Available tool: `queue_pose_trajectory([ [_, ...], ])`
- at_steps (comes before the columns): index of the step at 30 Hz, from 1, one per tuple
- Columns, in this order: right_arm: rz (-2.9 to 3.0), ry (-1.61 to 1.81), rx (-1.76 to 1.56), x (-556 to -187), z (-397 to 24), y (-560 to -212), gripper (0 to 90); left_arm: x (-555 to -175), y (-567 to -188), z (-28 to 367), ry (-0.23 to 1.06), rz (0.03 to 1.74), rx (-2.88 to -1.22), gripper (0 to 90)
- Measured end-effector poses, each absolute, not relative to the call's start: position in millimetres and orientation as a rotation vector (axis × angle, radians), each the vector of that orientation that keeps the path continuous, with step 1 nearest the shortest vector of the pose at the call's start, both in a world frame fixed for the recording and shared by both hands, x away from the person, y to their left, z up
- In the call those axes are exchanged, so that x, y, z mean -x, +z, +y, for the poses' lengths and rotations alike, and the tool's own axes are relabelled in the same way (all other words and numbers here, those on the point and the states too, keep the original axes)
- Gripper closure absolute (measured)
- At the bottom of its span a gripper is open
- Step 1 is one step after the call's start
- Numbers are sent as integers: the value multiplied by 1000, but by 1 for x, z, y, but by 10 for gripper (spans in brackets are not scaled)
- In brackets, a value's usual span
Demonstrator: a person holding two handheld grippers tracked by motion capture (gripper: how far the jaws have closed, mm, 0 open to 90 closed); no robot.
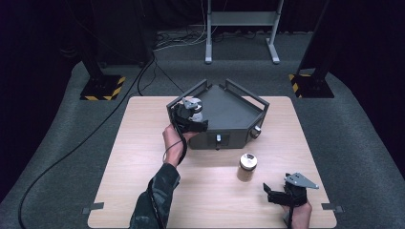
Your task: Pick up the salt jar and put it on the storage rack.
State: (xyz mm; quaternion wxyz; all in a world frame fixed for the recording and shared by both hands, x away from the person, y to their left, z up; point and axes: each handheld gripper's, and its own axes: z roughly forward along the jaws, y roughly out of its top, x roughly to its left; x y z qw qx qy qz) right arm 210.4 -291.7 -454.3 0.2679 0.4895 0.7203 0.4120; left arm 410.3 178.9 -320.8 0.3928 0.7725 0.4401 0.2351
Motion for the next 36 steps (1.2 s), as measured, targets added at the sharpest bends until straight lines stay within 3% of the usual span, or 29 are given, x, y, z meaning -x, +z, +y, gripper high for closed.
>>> queue_pose_trajectory([
  [15, 1939, 1113, -1325, -210, -292, -454, 0, -378, -319, 195, 627, 1102, -1997, 1],
  [36, 1944, 1099, -1325, -211, -290, -454, 0, -323, -392, 239, 486, 1186, -2056, 1],
])
